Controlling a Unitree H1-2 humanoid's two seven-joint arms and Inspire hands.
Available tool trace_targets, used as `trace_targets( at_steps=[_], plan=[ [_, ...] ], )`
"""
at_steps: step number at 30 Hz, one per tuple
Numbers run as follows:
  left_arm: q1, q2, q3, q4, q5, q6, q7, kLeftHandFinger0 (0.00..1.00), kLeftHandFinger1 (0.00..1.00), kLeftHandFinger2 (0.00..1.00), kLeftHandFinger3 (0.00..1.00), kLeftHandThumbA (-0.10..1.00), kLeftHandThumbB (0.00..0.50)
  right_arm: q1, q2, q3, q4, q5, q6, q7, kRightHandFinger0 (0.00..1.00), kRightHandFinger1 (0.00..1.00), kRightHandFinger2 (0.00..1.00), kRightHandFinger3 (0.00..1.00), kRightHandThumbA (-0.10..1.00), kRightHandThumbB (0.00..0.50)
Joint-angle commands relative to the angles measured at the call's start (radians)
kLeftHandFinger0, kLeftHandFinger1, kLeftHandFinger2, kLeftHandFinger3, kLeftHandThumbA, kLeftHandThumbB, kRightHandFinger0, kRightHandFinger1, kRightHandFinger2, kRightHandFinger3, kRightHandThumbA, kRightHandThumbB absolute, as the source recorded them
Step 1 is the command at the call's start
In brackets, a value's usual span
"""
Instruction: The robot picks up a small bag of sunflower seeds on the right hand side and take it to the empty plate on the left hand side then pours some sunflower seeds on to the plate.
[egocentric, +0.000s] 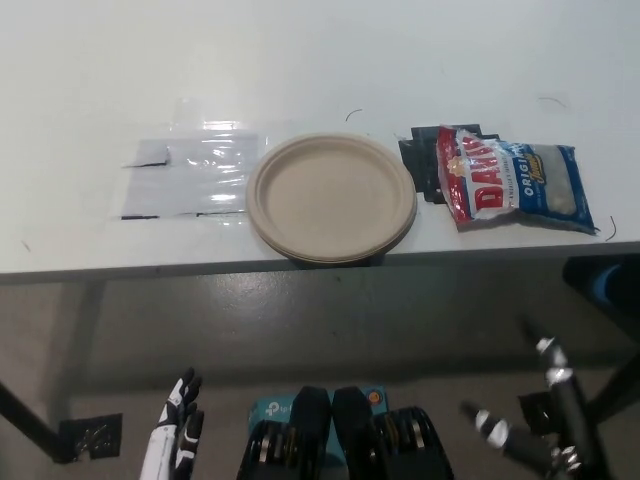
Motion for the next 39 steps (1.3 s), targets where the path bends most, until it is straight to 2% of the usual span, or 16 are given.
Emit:
trace_targets(
  at_steps=[1, 4, 6, 10, 14, 20, 23, 25, 31, 39],
  plan=[
    [-0.007, 0.005, 0.001, -0.002, 0.025, -0.065, 0.032, 1.00, 1.00, 1.00, 1.00, 1.00, 0.129, -0.083, -0.061, -0.041, -0.119, -0.178, 0.095, -0.003, 1.00, 1.00, 1.00, 1.00, 0.74, 0.186],
    [-0.007, 0.005, 0.001, -0.001, 0.023, -0.066, 0.032, 1.00, 1.00, 1.00, 1.00, 1.00, 0.137, -0.137, -0.097, -0.050, -0.137, -0.244, 0.170, 0.023, 1.00, 1.00, 1.00, 1.00, 0.77, 0.254],
    [0.000, 0.005, 0.002, -0.005, 0.032, -0.059, 0.037, 1.00, 1.00, 1.00, 1.00, 1.00, 0.136, -0.192, -0.124, -0.055, -0.136, -0.256, 0.237, 0.054, 1.00, 1.00, 1.00, 1.00, 0.70, 0.292],
    [0.002, 0.007, 0.003, -0.002, 0.033, -0.060, 0.039, 1.00, 1.00, 1.00, 1.00, 1.00, 0.147, -0.269, -0.158, -0.049, -0.112, -0.290, 0.305, 0.074, 1.00, 1.00, 1.00, 1.00, 0.67, 0.315],
    [0.008, 0.006, 0.003, 0.002, 0.033, -0.063, 0.039, 1.00, 1.00, 1.00, 1.00, 1.00, 0.143, -0.335, -0.189, -0.035, -0.056, -0.340, 0.373, 0.088, 1.00, 1.00, 1.00, 1.00, 0.74, 0.348],
    [0.025, 0.002, 0.000, 0.004, 0.037, -0.061, 0.036, 1.00, 1.00, 1.00, 1.00, 1.00, 0.139, -0.422, -0.212, -0.010, 0.060, -0.391, 0.453, 0.092, 1.00, 1.00, 1.00, 1.00, 0.76, 0.338],
    [0.026, 0.003, -0.003, 0.007, 0.045, -0.067, 0.037, 1.00, 1.00, 1.00, 1.00, 1.00, 0.140, -0.452, -0.218, -0.001, 0.100, -0.388, 0.464, 0.090, 1.00, 1.00, 1.00, 1.00, 0.76, 0.335],
    [0.028, 0.002, -0.005, 0.004, 0.049, -0.063, 0.036, 1.00, 1.00, 1.00, 1.00, 1.00, 0.142, -0.476, -0.223, 0.010, 0.131, -0.396, 0.468, 0.087, 1.00, 1.00, 1.00, 1.00, 0.82, 0.348],
    [0.038, 0.003, -0.005, 0.003, 0.046, -0.072, 0.035, 1.00, 1.00, 1.00, 1.00, 1.00, 0.143, -0.514, -0.224, 0.034, 0.190, -0.407, 0.470, 0.065, 1.00, 1.00, 1.00, 1.00, 0.86, 0.365],
    [0.043, 0.005, -0.009, -0.008, 0.051, -0.067, 0.028, 1.00, 1.00, 1.00, 1.00, 1.00, 0.158, -0.538, -0.219, 0.047, 0.173, -0.409, 0.504, 0.081, 1.00, 1.00, 1.00, 1.00, 0.86, 0.343]
  ],
)
